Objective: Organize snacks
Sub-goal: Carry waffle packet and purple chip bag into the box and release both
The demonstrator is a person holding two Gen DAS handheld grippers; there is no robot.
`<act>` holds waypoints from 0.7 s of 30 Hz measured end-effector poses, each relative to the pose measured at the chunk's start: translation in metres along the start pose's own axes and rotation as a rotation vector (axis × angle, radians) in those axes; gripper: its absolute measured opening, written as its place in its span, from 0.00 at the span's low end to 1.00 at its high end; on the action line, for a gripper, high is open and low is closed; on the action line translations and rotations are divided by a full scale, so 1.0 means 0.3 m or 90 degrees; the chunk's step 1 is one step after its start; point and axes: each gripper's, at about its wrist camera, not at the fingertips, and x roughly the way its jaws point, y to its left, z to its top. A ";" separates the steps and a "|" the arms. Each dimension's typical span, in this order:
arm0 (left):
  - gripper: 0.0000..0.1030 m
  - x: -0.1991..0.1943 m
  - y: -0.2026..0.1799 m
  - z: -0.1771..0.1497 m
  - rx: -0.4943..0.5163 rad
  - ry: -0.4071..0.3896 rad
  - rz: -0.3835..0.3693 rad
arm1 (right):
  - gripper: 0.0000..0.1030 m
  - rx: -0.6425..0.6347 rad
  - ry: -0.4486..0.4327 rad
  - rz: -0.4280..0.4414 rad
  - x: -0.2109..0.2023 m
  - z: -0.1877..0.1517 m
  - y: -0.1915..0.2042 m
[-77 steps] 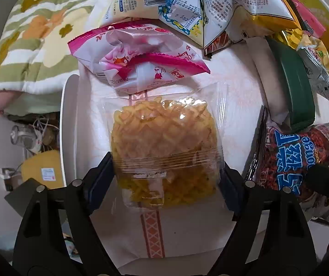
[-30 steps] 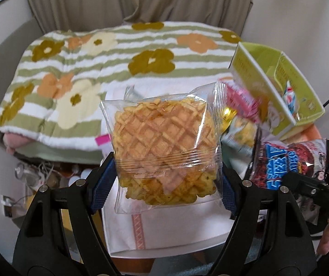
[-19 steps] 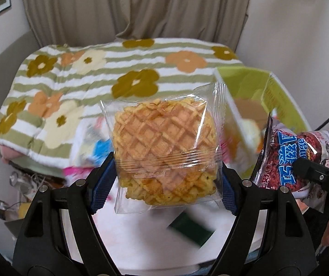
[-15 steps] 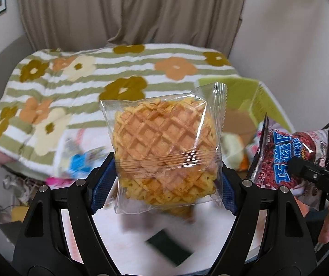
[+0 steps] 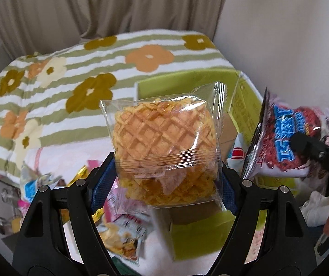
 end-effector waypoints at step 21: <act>1.00 0.117 -0.021 0.031 0.084 0.012 0.013 | 0.54 0.008 0.015 -0.094 0.097 0.043 -0.066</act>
